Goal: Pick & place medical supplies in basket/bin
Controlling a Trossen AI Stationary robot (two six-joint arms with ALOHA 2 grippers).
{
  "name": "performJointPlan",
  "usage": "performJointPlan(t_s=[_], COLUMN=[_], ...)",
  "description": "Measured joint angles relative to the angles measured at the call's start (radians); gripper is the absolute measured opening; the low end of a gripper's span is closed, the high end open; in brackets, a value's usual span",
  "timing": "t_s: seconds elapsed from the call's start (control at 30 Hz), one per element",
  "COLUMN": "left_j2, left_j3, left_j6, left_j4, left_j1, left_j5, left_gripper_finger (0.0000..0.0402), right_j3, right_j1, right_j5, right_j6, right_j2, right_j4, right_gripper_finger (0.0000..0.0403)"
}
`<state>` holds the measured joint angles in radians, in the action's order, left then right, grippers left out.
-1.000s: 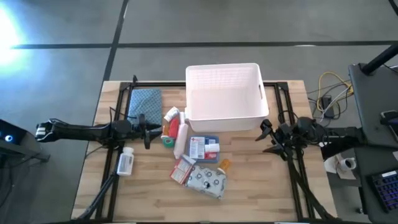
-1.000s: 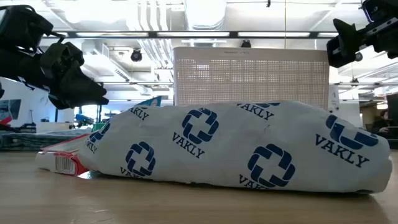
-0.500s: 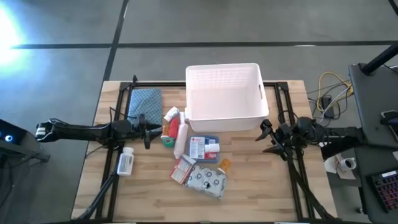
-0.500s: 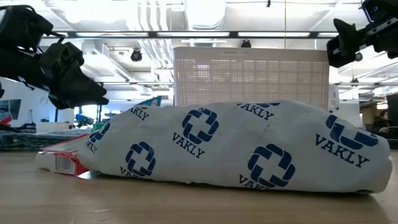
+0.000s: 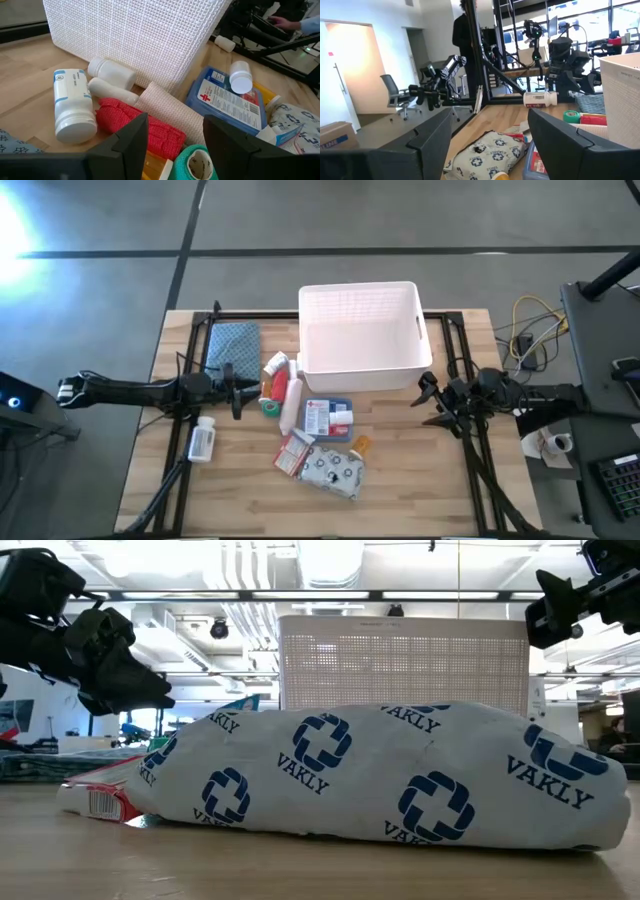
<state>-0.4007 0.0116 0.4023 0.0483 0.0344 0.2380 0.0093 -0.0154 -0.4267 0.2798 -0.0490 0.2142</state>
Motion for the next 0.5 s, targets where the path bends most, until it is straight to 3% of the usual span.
performJointPlan(t_s=[0.5], left_j2=[0.000], left_j3=[0.000], left_j6=[0.000], left_j4=[0.000], left_j1=[0.000], left_j5=[0.000], left_gripper_finger=[0.0171], right_j3=[0.000], right_j1=[0.000], right_j5=[0.003], right_j6=[0.000], right_j2=[0.000], right_j4=[0.000], right_gripper_finger=[0.0249])
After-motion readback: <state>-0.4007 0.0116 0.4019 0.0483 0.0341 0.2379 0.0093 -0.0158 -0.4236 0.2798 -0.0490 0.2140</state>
